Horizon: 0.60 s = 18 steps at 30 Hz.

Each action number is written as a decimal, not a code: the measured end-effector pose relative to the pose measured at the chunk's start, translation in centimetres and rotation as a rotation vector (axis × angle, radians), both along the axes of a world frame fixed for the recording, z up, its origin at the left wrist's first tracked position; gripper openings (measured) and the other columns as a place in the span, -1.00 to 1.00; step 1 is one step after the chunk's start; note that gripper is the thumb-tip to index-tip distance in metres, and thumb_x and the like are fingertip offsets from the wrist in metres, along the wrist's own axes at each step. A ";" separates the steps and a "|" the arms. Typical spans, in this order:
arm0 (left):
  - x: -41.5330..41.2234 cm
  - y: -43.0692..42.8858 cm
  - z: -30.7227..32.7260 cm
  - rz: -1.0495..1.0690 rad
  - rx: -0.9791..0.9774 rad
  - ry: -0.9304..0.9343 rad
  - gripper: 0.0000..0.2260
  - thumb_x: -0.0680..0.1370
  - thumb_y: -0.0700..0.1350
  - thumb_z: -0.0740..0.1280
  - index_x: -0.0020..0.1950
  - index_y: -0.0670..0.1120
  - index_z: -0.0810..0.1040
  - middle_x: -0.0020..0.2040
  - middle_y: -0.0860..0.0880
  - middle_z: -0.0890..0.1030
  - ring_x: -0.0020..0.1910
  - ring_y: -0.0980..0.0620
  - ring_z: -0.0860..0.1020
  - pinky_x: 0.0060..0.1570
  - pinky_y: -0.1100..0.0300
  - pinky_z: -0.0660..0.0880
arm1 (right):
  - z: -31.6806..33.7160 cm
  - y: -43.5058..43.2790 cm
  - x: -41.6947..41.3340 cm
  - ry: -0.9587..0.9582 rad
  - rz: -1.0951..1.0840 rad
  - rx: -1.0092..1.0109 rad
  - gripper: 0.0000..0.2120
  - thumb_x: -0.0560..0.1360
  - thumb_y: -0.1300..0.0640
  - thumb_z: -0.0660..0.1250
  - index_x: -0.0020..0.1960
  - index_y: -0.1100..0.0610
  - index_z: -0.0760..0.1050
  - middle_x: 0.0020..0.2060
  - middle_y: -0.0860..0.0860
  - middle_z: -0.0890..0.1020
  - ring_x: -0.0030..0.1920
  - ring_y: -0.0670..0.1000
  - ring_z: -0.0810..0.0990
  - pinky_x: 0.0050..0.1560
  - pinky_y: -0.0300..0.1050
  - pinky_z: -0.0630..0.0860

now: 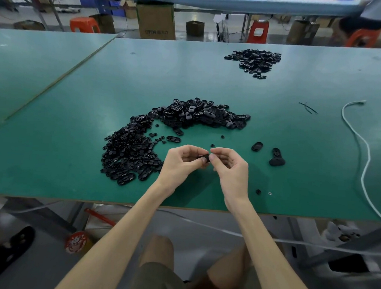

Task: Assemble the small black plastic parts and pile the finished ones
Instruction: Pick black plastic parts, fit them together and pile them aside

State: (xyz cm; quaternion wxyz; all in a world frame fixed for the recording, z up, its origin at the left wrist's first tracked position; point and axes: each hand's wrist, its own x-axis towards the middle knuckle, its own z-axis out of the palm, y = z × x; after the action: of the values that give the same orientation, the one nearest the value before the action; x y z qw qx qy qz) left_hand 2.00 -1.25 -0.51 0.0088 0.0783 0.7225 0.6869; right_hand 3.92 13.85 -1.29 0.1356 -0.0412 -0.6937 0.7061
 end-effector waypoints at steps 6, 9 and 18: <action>-0.2 -0.1 -0.1 -0.019 0.009 0.004 -0.85 0.53 -0.34 0.48 0.09 -0.22 0.69 -0.07 -0.14 0.75 -0.09 -0.07 0.72 0.03 0.15 0.63 | -0.1 0.1 0.0 -0.017 0.004 -0.020 -0.88 0.56 0.24 0.47 0.01 0.03 0.67 -0.12 -0.07 0.74 -0.07 -0.08 0.69 -0.09 -0.19 0.60; -0.2 0.0 -0.2 0.005 -0.010 0.009 -0.86 0.53 -0.34 0.48 0.08 -0.23 0.69 -0.10 -0.13 0.75 -0.13 -0.06 0.72 0.00 0.18 0.63 | 0.0 0.0 0.0 -0.023 0.005 -0.009 -0.88 0.57 0.24 0.46 0.02 0.04 0.68 -0.12 -0.07 0.74 -0.08 -0.09 0.69 -0.12 -0.23 0.59; -2.4 4.4 5.7 0.032 -0.231 0.197 -0.82 0.49 -0.29 0.49 -0.02 -0.02 0.70 -0.13 0.06 0.74 -0.13 0.18 0.69 -0.01 0.31 0.58 | 0.3 -0.4 0.0 -0.058 -0.015 0.158 -0.81 0.63 0.33 0.27 -0.01 0.12 0.61 -0.19 -0.06 0.68 -0.23 -0.21 0.61 -0.18 -0.32 0.56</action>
State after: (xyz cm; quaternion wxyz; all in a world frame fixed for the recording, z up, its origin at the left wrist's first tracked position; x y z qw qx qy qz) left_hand -0.40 3.10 5.15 -0.0642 0.1321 0.7951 0.5885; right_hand 3.96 13.42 -1.03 0.1235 -0.0560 -0.7506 0.6467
